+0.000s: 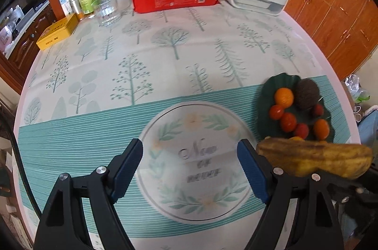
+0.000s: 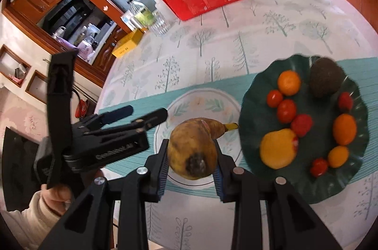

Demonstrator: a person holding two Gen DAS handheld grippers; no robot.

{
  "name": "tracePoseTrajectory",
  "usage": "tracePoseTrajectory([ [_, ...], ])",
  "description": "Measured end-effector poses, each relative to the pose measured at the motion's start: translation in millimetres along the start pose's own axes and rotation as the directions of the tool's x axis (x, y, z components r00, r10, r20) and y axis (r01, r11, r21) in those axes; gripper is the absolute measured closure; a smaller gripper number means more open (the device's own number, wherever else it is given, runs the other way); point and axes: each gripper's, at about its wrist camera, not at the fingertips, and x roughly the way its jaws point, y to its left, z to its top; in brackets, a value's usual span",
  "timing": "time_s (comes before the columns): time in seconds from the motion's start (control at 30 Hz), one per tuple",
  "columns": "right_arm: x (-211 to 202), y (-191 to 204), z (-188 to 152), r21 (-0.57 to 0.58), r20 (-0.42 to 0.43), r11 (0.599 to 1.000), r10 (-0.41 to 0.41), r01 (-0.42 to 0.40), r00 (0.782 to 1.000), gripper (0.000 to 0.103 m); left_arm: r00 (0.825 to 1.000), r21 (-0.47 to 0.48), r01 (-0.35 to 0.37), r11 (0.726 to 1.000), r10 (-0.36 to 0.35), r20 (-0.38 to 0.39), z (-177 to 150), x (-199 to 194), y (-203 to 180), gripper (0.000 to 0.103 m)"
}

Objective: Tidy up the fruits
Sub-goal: 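Carry the banana with the right tool over the green plate, then lower the banana onto the green plate and open the right tool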

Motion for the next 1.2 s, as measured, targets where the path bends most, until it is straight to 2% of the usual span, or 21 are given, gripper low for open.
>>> tracePoseTrajectory([
  [0.2, -31.2, -26.0, 14.0, -0.026, 0.089, 0.999, -0.022, 0.025, 0.996, 0.071, 1.0, 0.007, 0.009, 1.0, -0.009, 0.018, 9.2, -2.4, -30.7, 0.022],
  [0.5, -21.6, -87.0, 24.1, -0.025, 0.12, 0.996, -0.083, 0.087, 0.989, 0.071, 1.0, 0.013, -0.007, 1.0, 0.006, 0.01, 12.7, 3.5, -66.7, 0.022],
  [0.67, -7.2, -106.2, 15.3, -0.033, 0.086, 0.994, -0.102, 0.105, 0.991, 0.071, 1.0, 0.007, -0.021, 1.0, 0.021, -0.01, 8.4, 10.4, -75.7, 0.022],
  [0.9, -1.3, -110.5, 5.2, -0.069, 0.022, 0.992, -0.108, 0.11, 0.994, 0.07, 0.999, 0.009, -0.027, 1.0, 0.028, -0.036, 0.8, 20.7, -89.8, 0.022],
  [1.07, 6.2, -115.1, -1.5, -0.089, -0.041, 0.982, -0.169, 0.165, 0.985, 0.066, 0.998, 0.021, -0.026, 0.999, 0.028, -0.053, -6.7, 26.2, -100.0, 0.022],
  [1.2, 7.2, -122.6, -5.4, -0.082, -0.072, 0.981, -0.18, 0.174, 0.981, 0.063, 0.997, 0.023, -0.028, 0.999, 0.029, -0.068, -11.5, 29.8, -104.7, 0.022],
])
